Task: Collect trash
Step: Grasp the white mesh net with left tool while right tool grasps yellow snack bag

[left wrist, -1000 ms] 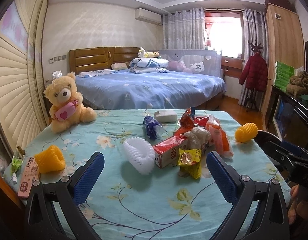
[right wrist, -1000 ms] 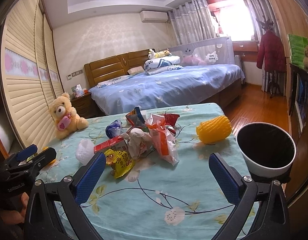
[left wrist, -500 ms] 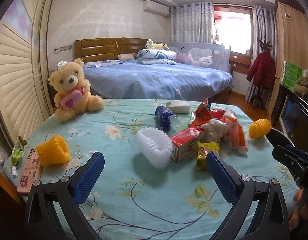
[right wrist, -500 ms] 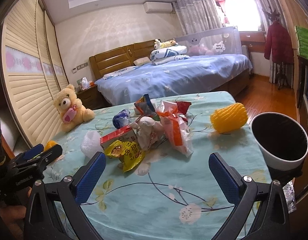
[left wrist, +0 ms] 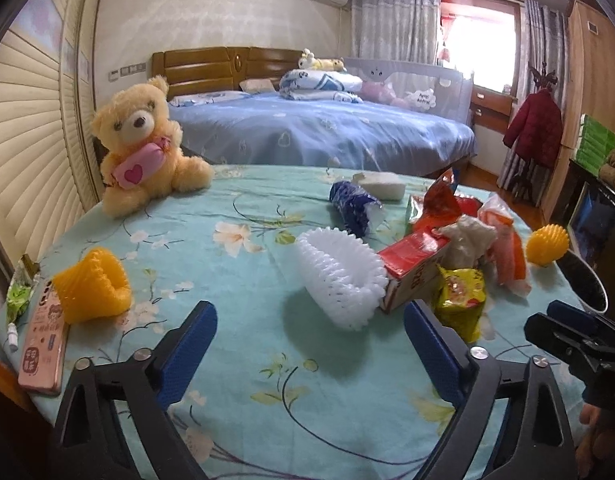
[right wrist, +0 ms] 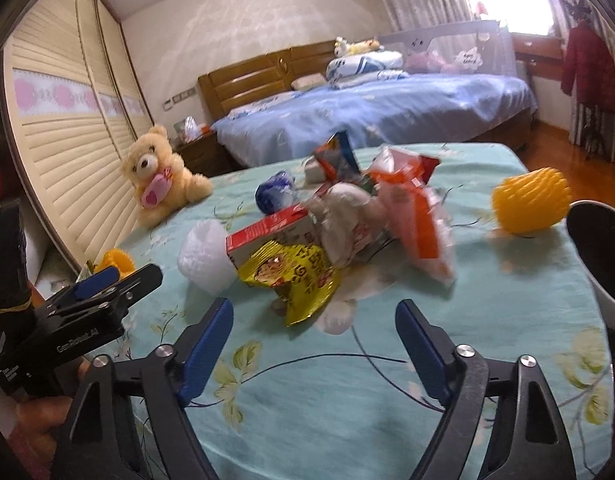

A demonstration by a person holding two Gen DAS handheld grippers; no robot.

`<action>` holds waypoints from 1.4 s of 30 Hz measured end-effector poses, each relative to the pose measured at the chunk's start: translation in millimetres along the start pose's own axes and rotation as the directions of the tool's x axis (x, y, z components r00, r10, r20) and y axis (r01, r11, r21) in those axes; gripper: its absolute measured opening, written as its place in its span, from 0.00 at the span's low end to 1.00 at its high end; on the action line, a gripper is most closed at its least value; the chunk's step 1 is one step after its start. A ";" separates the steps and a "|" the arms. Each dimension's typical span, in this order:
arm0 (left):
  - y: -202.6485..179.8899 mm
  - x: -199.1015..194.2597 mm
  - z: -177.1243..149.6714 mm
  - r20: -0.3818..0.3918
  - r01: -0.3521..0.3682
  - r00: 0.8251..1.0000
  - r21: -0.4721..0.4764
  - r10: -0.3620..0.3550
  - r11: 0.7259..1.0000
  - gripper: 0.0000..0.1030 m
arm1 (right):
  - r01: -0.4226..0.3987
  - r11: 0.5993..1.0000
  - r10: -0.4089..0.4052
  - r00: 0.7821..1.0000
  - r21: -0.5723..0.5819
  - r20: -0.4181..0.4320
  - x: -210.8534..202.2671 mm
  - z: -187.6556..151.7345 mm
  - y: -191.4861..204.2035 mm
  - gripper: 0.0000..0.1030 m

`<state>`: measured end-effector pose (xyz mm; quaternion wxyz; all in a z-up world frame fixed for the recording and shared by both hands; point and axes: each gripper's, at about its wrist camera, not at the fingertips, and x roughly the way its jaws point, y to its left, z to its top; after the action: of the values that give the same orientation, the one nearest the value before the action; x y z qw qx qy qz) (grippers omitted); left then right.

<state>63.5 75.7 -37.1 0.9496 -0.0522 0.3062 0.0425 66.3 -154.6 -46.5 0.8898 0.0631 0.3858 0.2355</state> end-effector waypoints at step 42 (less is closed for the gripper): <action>-32.0 1.0 2.9 -0.088 0.248 0.966 0.059 -0.243 0.967 0.16 | -0.004 0.998 0.008 0.997 0.059 -0.075 -3.6 5.1 -38.3 0.09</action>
<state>69.7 44.4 -33.1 0.9358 -0.0582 0.3364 -0.0882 82.1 -189.7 -51.9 0.8716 0.0814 0.4258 0.2290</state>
